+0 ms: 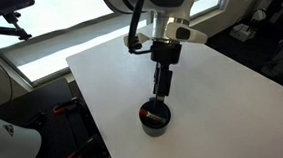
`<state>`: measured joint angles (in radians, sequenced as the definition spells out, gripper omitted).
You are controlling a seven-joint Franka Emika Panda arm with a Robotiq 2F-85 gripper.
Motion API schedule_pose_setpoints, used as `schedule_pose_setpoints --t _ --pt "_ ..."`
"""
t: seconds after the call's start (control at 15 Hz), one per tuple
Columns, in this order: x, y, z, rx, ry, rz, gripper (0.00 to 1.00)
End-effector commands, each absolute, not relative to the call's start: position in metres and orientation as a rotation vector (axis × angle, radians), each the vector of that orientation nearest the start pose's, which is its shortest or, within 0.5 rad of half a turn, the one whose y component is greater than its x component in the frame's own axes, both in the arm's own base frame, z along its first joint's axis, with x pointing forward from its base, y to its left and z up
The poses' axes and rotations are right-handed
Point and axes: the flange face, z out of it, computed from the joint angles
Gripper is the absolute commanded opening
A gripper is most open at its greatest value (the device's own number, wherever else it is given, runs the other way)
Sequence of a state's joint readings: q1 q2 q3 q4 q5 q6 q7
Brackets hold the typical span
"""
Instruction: Take the marker out of the mug.
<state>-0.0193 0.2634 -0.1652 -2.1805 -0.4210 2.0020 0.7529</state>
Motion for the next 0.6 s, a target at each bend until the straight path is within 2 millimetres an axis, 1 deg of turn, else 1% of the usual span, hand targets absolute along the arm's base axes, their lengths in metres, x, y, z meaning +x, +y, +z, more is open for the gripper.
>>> schedule_pose_setpoints --t 0.0,0.33,0.53 --pt "0.495 -0.118 0.233 -3.387 1.197 0.611 1.0" --pt "0.492 -0.119 0.209 -3.398 1.193 0.691 1.0" --pt "0.49 -0.119 0.2 -3.399 1.187 0.725 1.0"
